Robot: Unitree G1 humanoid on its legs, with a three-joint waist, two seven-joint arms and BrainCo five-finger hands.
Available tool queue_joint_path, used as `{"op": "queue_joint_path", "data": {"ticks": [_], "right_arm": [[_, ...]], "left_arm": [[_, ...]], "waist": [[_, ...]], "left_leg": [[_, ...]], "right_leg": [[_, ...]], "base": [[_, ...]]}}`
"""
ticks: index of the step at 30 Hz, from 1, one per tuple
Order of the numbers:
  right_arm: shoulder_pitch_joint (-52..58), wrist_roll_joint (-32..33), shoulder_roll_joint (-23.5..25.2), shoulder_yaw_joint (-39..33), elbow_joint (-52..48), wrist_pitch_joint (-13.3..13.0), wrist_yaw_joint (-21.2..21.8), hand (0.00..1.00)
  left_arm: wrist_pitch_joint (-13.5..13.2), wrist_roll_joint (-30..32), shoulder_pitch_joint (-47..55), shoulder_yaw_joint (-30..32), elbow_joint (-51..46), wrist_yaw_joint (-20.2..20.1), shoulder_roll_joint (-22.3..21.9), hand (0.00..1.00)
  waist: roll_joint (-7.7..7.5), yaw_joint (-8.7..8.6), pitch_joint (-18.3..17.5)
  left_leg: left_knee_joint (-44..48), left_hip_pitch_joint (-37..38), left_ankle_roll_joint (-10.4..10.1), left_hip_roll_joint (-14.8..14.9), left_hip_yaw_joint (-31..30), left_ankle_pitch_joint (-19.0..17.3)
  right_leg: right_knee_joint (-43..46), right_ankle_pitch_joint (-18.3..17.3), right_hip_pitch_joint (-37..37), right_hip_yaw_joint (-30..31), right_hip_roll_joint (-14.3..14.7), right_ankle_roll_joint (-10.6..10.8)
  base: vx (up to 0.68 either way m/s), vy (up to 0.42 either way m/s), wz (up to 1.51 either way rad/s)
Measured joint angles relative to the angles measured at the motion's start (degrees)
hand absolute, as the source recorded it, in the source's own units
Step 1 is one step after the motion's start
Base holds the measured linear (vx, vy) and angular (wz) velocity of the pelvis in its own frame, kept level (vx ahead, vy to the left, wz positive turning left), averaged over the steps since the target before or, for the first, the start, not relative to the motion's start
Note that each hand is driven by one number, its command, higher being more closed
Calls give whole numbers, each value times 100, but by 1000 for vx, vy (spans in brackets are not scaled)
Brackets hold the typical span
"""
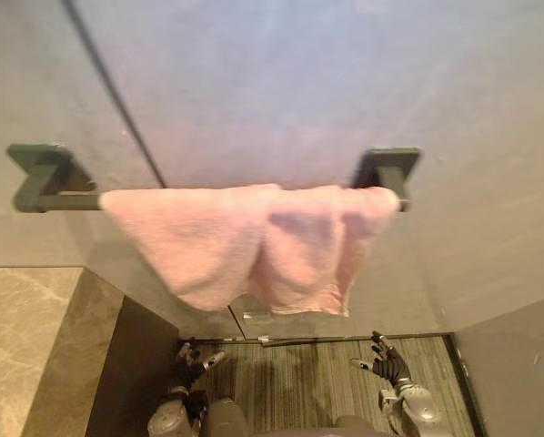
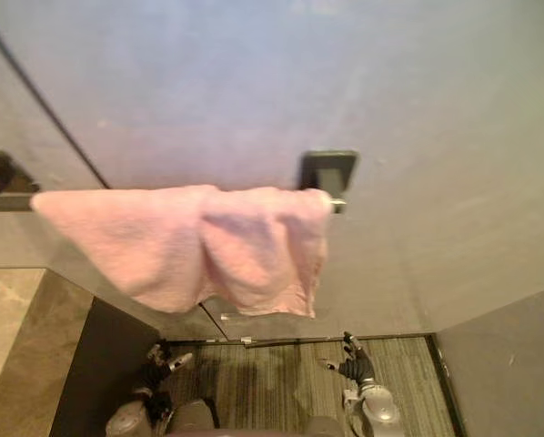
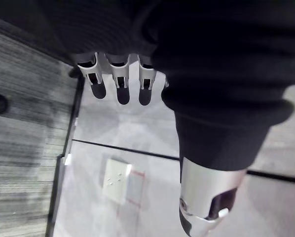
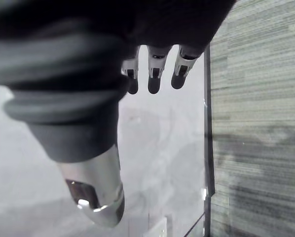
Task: Organize washtable
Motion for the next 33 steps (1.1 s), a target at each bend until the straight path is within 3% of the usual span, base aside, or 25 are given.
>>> {"op": "queue_joint_path", "data": {"ticks": [3, 5, 6, 7, 10, 13, 16, 17, 20, 27, 33], "right_arm": [[64, 74, -138, 29, -19, -10, -47, 0], [162, 145, -181, 83, -1, -18, -134, 0], [148, 177, -178, 82, 36, -16, -165, 0], [117, 195, -141, 83, 17, -19, -173, 0], [37, 234, -154, 75, -93, -22, -259, 0], [166, 234, -146, 35, -178, -23, -259, 0], [191, 238, -96, -96, 103, -15, -257, 0], [104, 239, -87, -130, 290, -15, -261, 0], [14, 237, -90, -296, 480, -17, -263, 0], [9, 228, -95, -323, 837, -16, -262, 0], [20, 176, -107, -328, 1013, -4, -263, 0]], "left_arm": [[-15, -12, -20, -229, 12, -1, -163, 0], [-9, -116, -11, -488, 20, -5, -167, 0], [-7, -114, -17, -549, 18, -8, -174, 0], [-2, -114, -31, -537, 1, -6, -183, 0], [0, -116, -27, -513, -113, -8, -168, 0], [-1, -114, -22, -506, -173, -8, -153, 0], [-2, -112, -11, -513, -173, -5, -85, 0], [1, -110, -14, -517, -145, -2, 56, 0], [8, -105, -13, -516, -2, -1, 231, 0], [27, 67, 172, -512, 398, -10, 258, 0], [25, 64, 276, -458, 649, -7, 260, 0]], "waist": [[140, -43, 91], [163, -61, 121], [143, -96, 120], [51, -110, 185], [54, -157, 215], [207, -191, 131], [278, -336, -147], [190, -324, -173], [190, -333, -159], [252, -359, -144], [261, -345, -137]], "left_leg": [[-458, -25, 44, 115, -352, 683], [-898, -86, -13, 135, -509, 1330], [-1415, -29, -132, 90, -565, 1863], [-1051, -122, -158, 4, -589, 1558], [461, -162, 119, -319, -476, 417], [881, 238, 242, -299, -189, -292], [-650, 707, 294, -555, -45, -99], [-1217, 817, 337, -729, -74, 316], [-1632, 980, 419, -883, -220, 586], [-2371, 1488, 417, -909, -454, 1066], [-2406, 1536, 407, -884, -531, 1104]], "right_leg": [[-83, -148, 182, -488, 244, -248], [12, -198, 173, -922, 392, -400], [-78, -134, 157, -1146, 369, -540], [-181, -125, 183, -1417, 330, -819], [-129, -71, 183, -1694, 91, -901], [-162, -18, 321, -1991, 66, -824], [-823, 313, 483, -2215, 167, -640], [-1175, 594, 558, -2235, 149, -648], [-1473, 799, 745, -2304, 151, -617], [-1491, 779, 973, -2394, 254, -634], [-1438, 802, 1011, -2374, 291, -649]], "base": [[-113, -290, 69], [-197, -262, 110], [-212, -211, 91], [-136, -131, 74], [-145, -49, 50], [-135, 92, 47], [-61, 123, 67], [-65, 120, 33], [-99, 99, 23], [-124, -12, 13], [-68, -12, 4]]}}
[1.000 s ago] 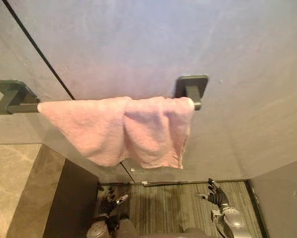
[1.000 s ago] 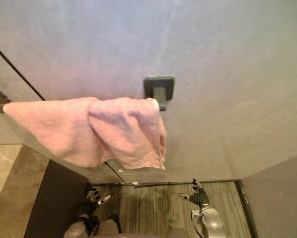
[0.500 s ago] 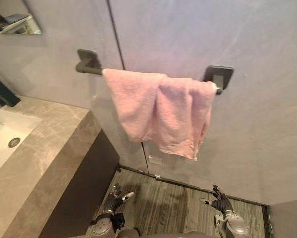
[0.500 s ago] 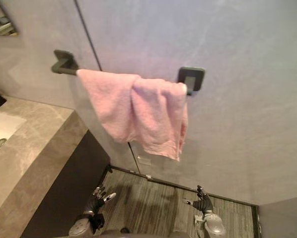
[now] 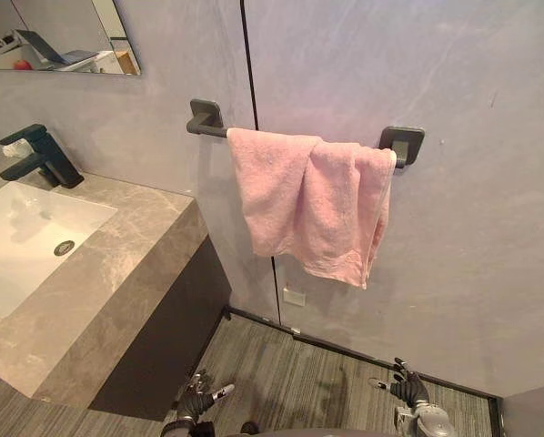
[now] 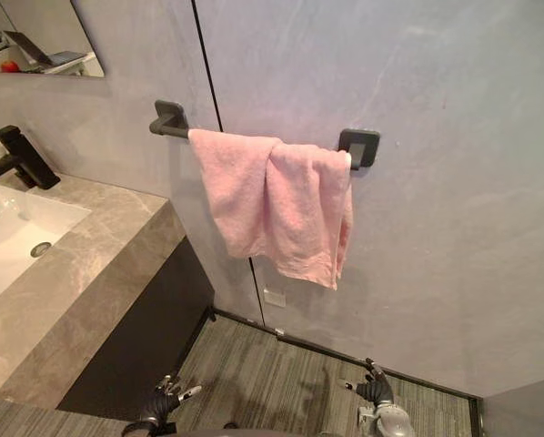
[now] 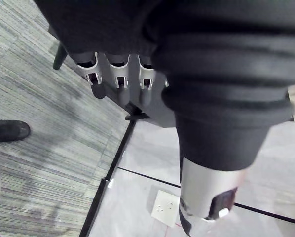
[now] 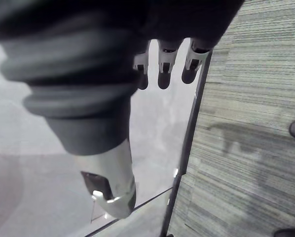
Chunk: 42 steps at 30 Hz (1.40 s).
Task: Organize washtable
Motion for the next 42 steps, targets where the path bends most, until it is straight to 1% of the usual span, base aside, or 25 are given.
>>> {"op": "queue_joint_path", "data": {"ticks": [6, 10, 11, 16, 22, 24, 27, 28, 29, 31, 32, 33, 34, 35, 36, 38, 39, 40, 41, 42], "right_arm": [[-48, -6, -3, 2, 252, -1, 0, 0], [-53, -7, -3, 7, 379, 0, 0, 0], [-53, -10, -54, 20, 379, 0, -2, 0], [-51, -9, -54, 19, 379, 0, -2, 0], [-34, 22, -51, -20, 497, 7, -9, 0], [-19, 76, -31, -47, 564, 78, -16, 0], [-29, 146, 33, -152, 563, 103, -21, 0], [-55, 202, 47, -200, 562, 127, -25, 0], [-97, 222, 58, -224, 554, 128, -28, 0], [-145, 227, 75, -222, 531, 129, -27, 0], [-147, 227, 71, -222, 531, 131, -28, 0], [-144, 228, 76, -219, 531, 134, -28, 0], [-144, 236, 86, -210, 530, 137, -29, 0], [-159, 273, 88, -198, 524, 137, -30, 0], [-160, 274, 84, -199, 524, 138, -37, 0], [-212, 288, 77, -199, 440, 137, -67, 0], [-234, 330, 72, -200, 272, 129, -141, 0], [-276, 332, 46, -206, 231, 122, -163, 0], [-315, 339, 27, -205, 216, 121, -185, 0], [-468, 354, -25, -215, 192, 120, -259, 0]], "left_arm": [[0, -1, 20, 54, 186, 1, 10, 0], [-1, -1, 5, 57, 232, 0, 11, 0], [-6, -4, -49, 78, 290, 4, 21, 0], [-6, -3, -49, 78, 290, 5, 21, 0], [-4, -3, -64, 73, 280, 14, 23, 0], [-4, -3, -77, 67, 275, 19, 24, 0], [0, -4, -114, 55, 270, 36, 37, 0], [1, -4, -134, 53, 267, 50, 43, 0], [2, -3, -160, 50, 265, 78, 55, 0], [5, -5, -184, 46, 204, 127, 78, 0], [8, -6, -193, 32, 127, 126, 82, 0], [9, -6, -194, 23, 89, 127, 98, 0], [11, -8, -202, -3, 19, 125, 148, 0], [26, -8, -206, -2, -55, 127, 187, 0], [28, -9, -208, 0, -90, 129, 194, 0], [36, -20, -216, -7, -180, 130, 195, 0], [35, -60, -252, -8, -268, 134, 140, 0], [34, -64, -276, -22, -319, 140, 93, 0], [35, -67, -280, -35, -350, 141, 56, 0], [30, -86, -287, -65, -430, 143, -39, 0]], "waist": [[-2, 11, 11], [-27, 10, 33], [-81, 15, 155], [-87, 13, 159], [-99, 9, 159], [-119, 12, 157], [-140, 27, 153], [-171, 43, 167], [-162, 53, 165], [-234, 40, 196], [-251, 42, 212], [-285, 48, 224], [-354, 78, 244], [-395, 181, 264], [-401, 211, 265], [-326, 202, 318], [-237, 282, 452], [-176, 325, 530], [-136, 345, 533], [-31, 342, 553]], "left_leg": [[-5, 77, 0, -3, -63, 0], [-8, 145, -2, -4, -133, -1], [-10, 160, -15, 11, -206, -14], [-10, 155, -15, 12, -205, -14], [-11, -20, -15, 23, -153, -13], [-11, -109, -23, 17, -153, -20], [-9, -180, -28, 10, -152, -33], [-7, -210, -29, 1, -153, -44], [20, -271, -25, -16, -170, -56], [34, -349, -24, -62, -296, -58], [44, -389, -21, -71, -437, -54], [98, -418, -19, -96, -509, -57], [257, -549, 11, -162, -643, -96], [382, -669, 19, -235, -799, -115], [451, -759, 19, -262, -881, -117], [677, -1029, 20, -340, -1272, -114], [846, -1183, 16, -412, -1534, -87], [881, -1254, 7, -404, -1669, -22], [857, -1344, 4, -425, -1726, 100], [632, -1544, -34, -446, -1712, 570]], "right_leg": [[-4, 6, 120, -17, 16, -16], [-10, -14, 226, -33, 27, -48], [0, -116, 269, 10, 61, -67], [-1, -116, 263, 11, 61, -67], [-7, -114, 58, 68, 63, -63], [-24, -113, 32, 66, 60, -59], [-5, -111, -60, 62, 56, -51], [14, -116, -89, 61, 47, -44], [76, -141, -133, 62, 24, -13], [372, -250, -269, 145, -35, 17], [592, -273, -369, 450, -34, -20], [667, -310, -397, 631, -40, -82], [744, -393, -411, 790, -85, -82], [759, -490, -408, 791, -141, -80], [753, -511, -406, 756, -154, -60], [679, -540, -319, 540, -158, -59], [689, -636, -216, 383, -151, -103], [697, -676, -219, 277, -141, -92], [700, -707, -241, 155, -132, -80], [682, -707, -352, -68, -102, -101]], "base": [[3, -5, 4], [6, -9, 8], [0, 0, 0], [0, 0, 0], [5, 0, -4], [0, 0, 0], [79, 2, 1], [26, 2, 4], [21, 5, 7], [41, 20, 34], [73, 40, 56], [89, 53, 72], [74, 47, 71], [47, 22, 72], [7, -4, 84], [-37, -31, 106], [-109, -64, 116], [-131, -73, 111], [-174, -98, 108], [-205, -45, 117]]}}
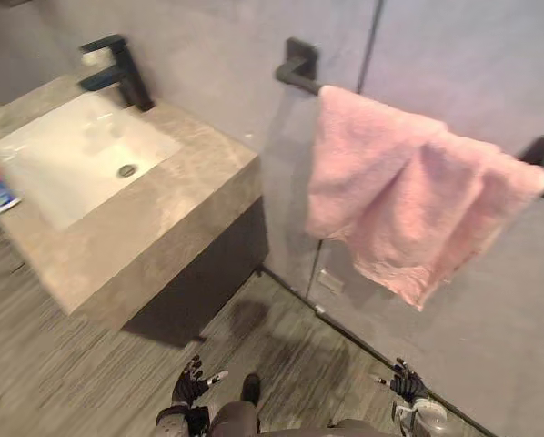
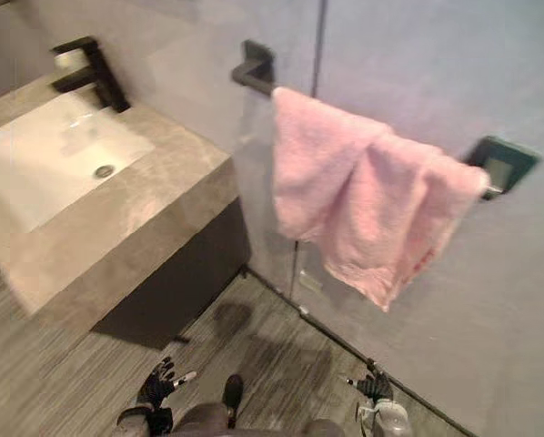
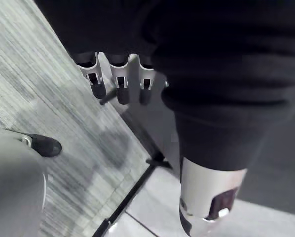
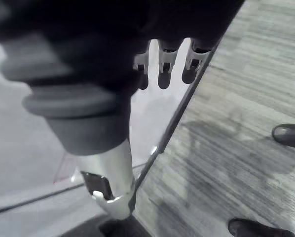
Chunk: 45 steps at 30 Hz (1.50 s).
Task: Organize washtable
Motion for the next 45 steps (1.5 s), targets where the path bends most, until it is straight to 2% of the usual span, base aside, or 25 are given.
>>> {"op": "queue_joint_path", "data": {"ticks": [1, 2, 3, 4, 5, 8, 9, 10, 11, 13, 16, 18, 19, 21, 25, 30, 32, 33, 34, 35, 40, 42, 43, 44, 45], "right_arm": [[-192, 51, -65, -21, 7, -5, -30, 0], [-278, 85, -27, -50, -7, 1, -44, 0], [-312, 92, -26, -61, -85, 0, -128, 0], [-310, 92, -31, -70, -102, 2, -147, 0], [-303, 90, -30, -62, -105, 1, -145, 0], [-318, 90, -43, -76, -161, -5, -144, 0], [-271, 91, -25, -207, -158, 7, -136, 0], [-174, 97, -12, -291, -150, 21, -139, 0], [-153, 98, -11, -320, -136, 41, -139, 0], [-165, 97, 10, -352, -102, 72, -141, 0], [-167, 91, 75, -218, -96, 80, -131, 0], [-198, 92, 98, -153, -95, 79, -130, 0], [-195, 96, 103, -139, -95, 78, -124, 0], [-183, 98, 93, -99, -77, 78, -117, 0], [41, 100, 175, -96, -20, 84, -95, 0], [88, 101, 244, -86, 131, 92, -90, 0], [96, 103, 247, -14, 139, 81, -85, 0], [118, 103, 263, -16, 154, 81, -87, 0], [140, 103, 252, -29, 154, 81, -91, 0], [127, 103, 255, -35, 152, 80, -98, 0], [-59, 97, 227, -52, 156, 56, -97, 0], [-126, 95, 267, -48, 162, 53, -93, 0], [-124, 90, 288, -38, 175, 53, -94, 0], [-95, 90, 358, 4, 219, 59, -94, 0], [-77, 86, 361, 14, 248, 61, -94, 0]], "left_arm": [[-4, -95, -14, -24, 3, 10, -77, 0], [27, -95, -52, -8, 14, 7, -124, 0], [93, -95, -34, -5, 21, 11, -179, 0], [89, -95, -2, -7, 21, 1, -190, 0], [90, -93, 12, -4, 22, 0, -176, 0], [92, -89, -42, -12, 37, -4, -158, 0], [89, -88, -174, -63, 20, -5, -124, 0], [78, -88, -297, -239, 4, -2, -34, 0], [81, -87, -372, -359, 14, -3, 38, 0], [79, -84, -398, -457, 20, -9, 114, 0], [82, -84, -288, -449, 35, 0, 165, 0], [83, -85, -213, -452, 44, -2, 189, 0], [82, -86, -212, -449, 98, -3, 195, 0], [86, -82, -209, -448, 265, -7, 160, 0], [88, -29, 23, -435, 361, -12, 111, 0], [82, 64, 12, -378, 483, -10, 111, 0], [82, 83, -58, -377, 481, -14, 124, 0], [81, 78, -121, -326, 470, -14, 133, 0], [83, 80, -110, -323, 473, -14, 163, 0], [82, 80, -112, -318, 472, -14, 189, 0], [67, 81, -243, -333, 492, 37, 241, 0], [82, 86, -170, -333, 507, 87, 205, 0], [85, 94, -106, -340, 510, 97, 164, 0], [83, 95, -104, -331, 513, 91, 158, 0], [84, 109, -103, -329, 514, 94, 160, 0]], "waist": [[16, -12, 22], [39, -33, 48], [-4, -39, 72], [-20, -41, 76], [-10, -58, 71], [42, -193, 35], [93, -201, -54], [30, -271, -145], [-13, -332, -161], [24, -355, -166], [41, -332, -173], [71, -340, -165], [70, -338, -164], [75, -354, -159], [122, -380, -190], [27, -313, -208], [-46, -345, -161], [-126, -319, -138], [-162, -294, -161], [-168, -232, -186], [-144, -251, -200], [-56, -245, -197], [-153, -276, -198], [-189, -266, -193], [-187, -272, -200]], "left_leg": [[-289, -109, -68, 65, 295, 331], [109, -239, 32, 103, 743, -17], [1099, -326, 288, 213, 1623, -772], [1614, -210, 417, 369, 2172, -1193], [2043, 23, 426, 616, 2762, -1587], [2195, 267, 508, 970, 3733, -1866], [1888, 215, 529, 785, 3813, -1807], [1166, 363, 554, 413, 3543, -1614], [535, 492, 569, 153, 3385, -1220], [-209, 705, 598, -105, 3071, -759], [-601, 903, 702, -230, 2673, -497], [-630, 887, 724, -221, 2434, -472], [-637, 841, 727, -257, 2296, -467], [-639, 745, 723, -313, 2143, -468], [-636, 540, 724, -355, 1800, -468], [-511, 390, 725, -488, 1575, -468], [235, -36, 859, -379, 1927, -609], [576, -166, 941, -213, 2483, -863], [737, -173, 1001, -132, 2810, -887], [725, -103, 1111, -168, 2742, -748], [115, 30, 964, -502, 2352, -409], [-246, 193, 867, -531, 2429, -438], [-275, 218, 719, -568, 2645, -601], [107, 206, 953, -456, 2779, -763], [318, 222, 972, -343, 2798, -816]], "right_leg": [[-159, 120, -142, -291, -41, -102], [-158, 161, -152, -408, -53, -134], [-40, 187, -150, -609, -157, -157], [74, 187, -113, -744, -229, -158], [157, 187, -14, -917, -276, -159], [367, 185, 58, -1468, -441, -152], [405, 195, 38, -1720, -480, -68], [232, 224, 45, -1868, -533, -4], [49, 340, 90, -1975, -565, 84], [-194, 526, 228, -2055, -508, 138], [-167, 550, 355, -1945, -460, 174], [-187, 396, 313, -817, -244, -124], [-279, 250, 267, 119, -62, -208], [-353, 118, 228, 794, 148, -16], [-435, 113, 271, 244, 143, 54], [-460, 38, 380, 76, 167, 157], [-436, 165, 517, -220, 130, 138], [-401, 184, 607, -349, 80, 131], [-281, 180, 652, -388, 38, 135], [-115, 171, 591, -365, 0, 143], [-242, 64, 400, -18, -54, 229], [-352, 92, 429, -8, -44, 273], [-414, 158, 422, -73, -206, 280], [-419, 225, 416, -36, -327, 318], [-415, 237, 422, -15, -366, 342]], "base": [[-197, -22, 115], [-127, -7, 94], [-53, -34, 75], [-88, -11, 84], [-107, 37, 59], [-111, 118, 66], [-102, 188, 110], [-111, 189, 130], [-87, 136, 115], [-130, 29, 88], [-186, -2, 63], [-167, 0, 69], [-141, 0, 69], [-160, -36, 79], [-72, -28, 69], [58, -25, 63], [131, 18, 77], [163, 63, 70], [206, 88, 51], [141, 68, 34], [4, 19, 44], [-141, -5, 6], [-53, 19, -1], [0, 0, 0], [110, 6, -1]]}}
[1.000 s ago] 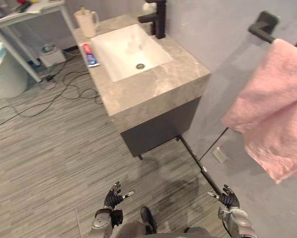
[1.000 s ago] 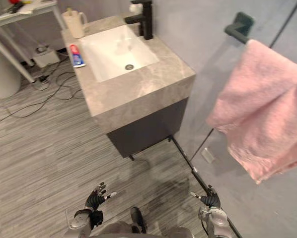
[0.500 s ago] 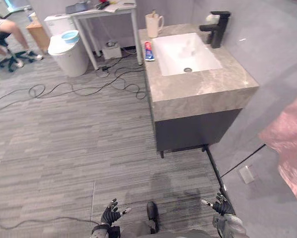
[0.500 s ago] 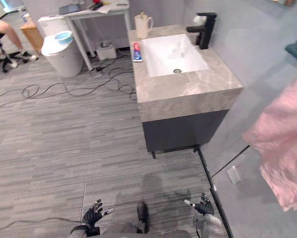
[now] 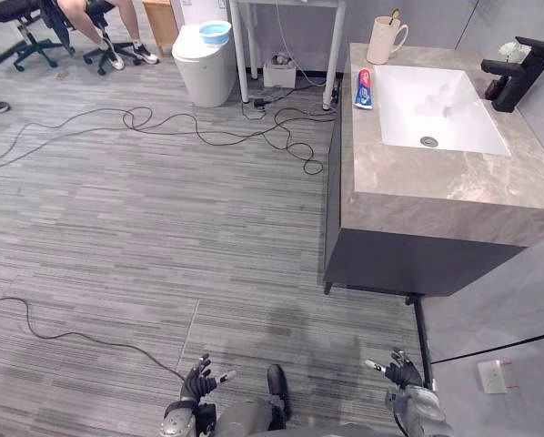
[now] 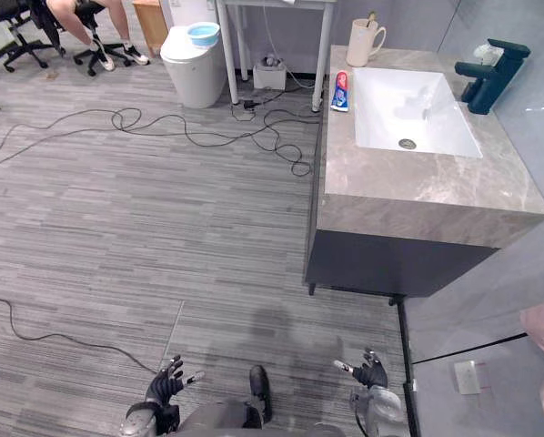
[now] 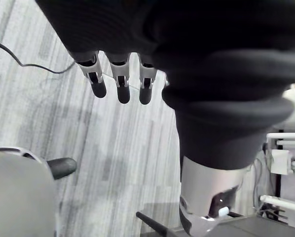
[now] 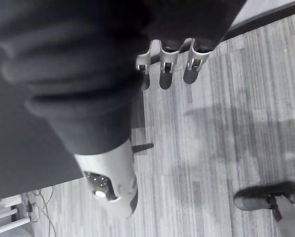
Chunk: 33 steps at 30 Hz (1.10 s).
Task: Organize washtable
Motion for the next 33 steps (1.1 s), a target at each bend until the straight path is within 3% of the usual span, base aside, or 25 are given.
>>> {"op": "queue_joint_path", "data": {"ticks": [1, 3, 6, 8, 10, 15, 17, 20, 21, 22, 23, 24, 25, 26, 29, 30, 32, 33], "right_arm": [[18, -1, -12, 16, 45, 8, 0, 0], [18, -2, -13, 79, 64, 22, 5, 0], [-54, -32, 161, 291, 74, 22, 110, 0], [-77, -63, 163, 291, 80, 22, 116, 0], [-95, -73, 130, 316, 81, 21, 118, 0], [-185, -131, 139, 494, 78, 20, 129, 0], [-243, -133, 137, 513, 18, 16, 128, 0], [-290, -132, 114, 550, -142, -1, 127, 0], [-295, -131, 89, 586, -143, 0, 126, 0], [-273, -132, 187, 666, -154, -9, 124, 0], [-202, -138, 178, 731, -233, -14, 131, 0], [-202, -157, 169, 704, -199, -1, 130, 0], [-211, -177, 186, 705, -188, 20, 121, 0], [-168, -177, 181, 705, -189, 15, 128, 0], [-111, -176, 188, 732, -192, 14, 129, 0], [-36, -175, 177, 758, -192, 11, 127, 0], [14, -176, 114, 928, -192, 5, 128, 0], [10, -175, 96, 971, -193, -4, 130, 0]], "left_arm": [[-5, 39, -12, -6, 31, 2, -8, 0], [-13, 50, -107, 0, 84, 4, 33, 0], [-15, 54, -159, 1, 75, 9, 175, 0], [-13, 54, -137, 0, 75, 7, 169, 0], [-15, 53, -132, 21, 64, 7, 169, 0], [-15, 55, -120, 180, 62, 7, 172, 0], [-17, 56, -116, 194, 60, 7, 172, 0], [-19, 55, -118, 198, 38, 7, 165, 0], [-17, 55, -126, 197, 38, 5, 155, 0], [-25, 56, -221, 237, 12, 2, 190, 0], [-48, 59, -210, 310, -43, 6, 242, 0], [-13, 74, -223, 352, 7, 9, 205, 0], [-22, 91, -250, 368, 21, 15, 188, 0], [-23, 106, -248, 370, 12, 10, 185, 0], [-17, 146, -149, 368, 5, 5, 179, 0], [-17, 143, -83, 370, -14, 13, 204, 0], [-16, 144, -13, 334, -18, 9, 252, 0], [-16, 143, -10, 334, -14, 10, 251, 0]], "waist": [[24, -90, 0], [44, -42, 8], [-113, -13, 11], [-131, 39, 22], [-119, 119, 29], [-101, 135, 38], [-73, 267, 53], [-12, 276, 77], [10, 269, 83], [-246, 156, 98], [-184, 296, 94], [-77, 330, 147], [-100, 327, 141], [-95, 292, 146], [-86, 262, 209], [-138, 256, 274], [-126, 250, 306], [-118, 231, 327]], "left_leg": [[240, -16, -66, 89, 9, -127], [196, -43, 37, 38, 73, -197], [227, -259, 140, -33, 169, -289], [268, -305, 172, -79, 180, -353], [297, -346, 214, -182, 148, -431], [325, -551, 255, -428, -134, -472], [323, -601, 266, -437, -165, -480], [295, -753, 285, -458, -236, -501], [250, -765, 210, -464, -225, -602], [851, -984, -66, -492, 60, -1130], [2241, -1365, 623, 59, -346, -1402], [2486, -1422, 411, 60, -566, -1686], [2392, -1371, 247, 7, -582, -1682], [2305, -1326, 281, -26, -581, -1653], [1981, -916, 288, -134, -596, -1648], [1700, -513, 245, -236, -593, -1622], [1418, -176, 167, -297, -617, -1571], [1230, 27, 96, -307, -651, -1527]], "right_leg": [[17, 15, -4, 5, -77, 63], [18, 74, -102, 137, -149, 130], [-68, 111, -304, 198, -214, 197], [-121, 101, -307, 213, -227, 213], [-153, 56, -290, 227, -285, 282], [-159, 44, -293, 172, -387, 301], [-134, 44, -341, 170, -355, 302], [-106, 45, -459, 172, -256, 301], [-110, 50, -482, 156, -194, 293], [-226, 111, -574, 210, -418, 196], [7, 102, -615, 250, -357, 531], [68, 138, -573, 322, -298, 656], [154, 174, -640, 397, -368, 512], [242, 214, -674, 422, -383, 459], [1681, 190, -1231, 830, -510, 43], [2541, -44, -1480, 1126, -487, 57], [2862, -283, -1701, 1096, -387, 45], [2786, -403, -1875, 1070, -190, 63]], "base": [[108, 13, 6], [54, 95, -19], [17, 130, -14], [26, 99, -1], [36, 96, 18], [41, 46, 35], [0, 2, 8], [-36, -8, 12], [-25, -1, 29], [10, 10, 6], [0, 0, 0], [46, 124, -26], [41, 159, -5], [58, 220, -5], [44, 120, -7], [69, 54, -4], [75, 26, -5], [78, 24, 1]]}}
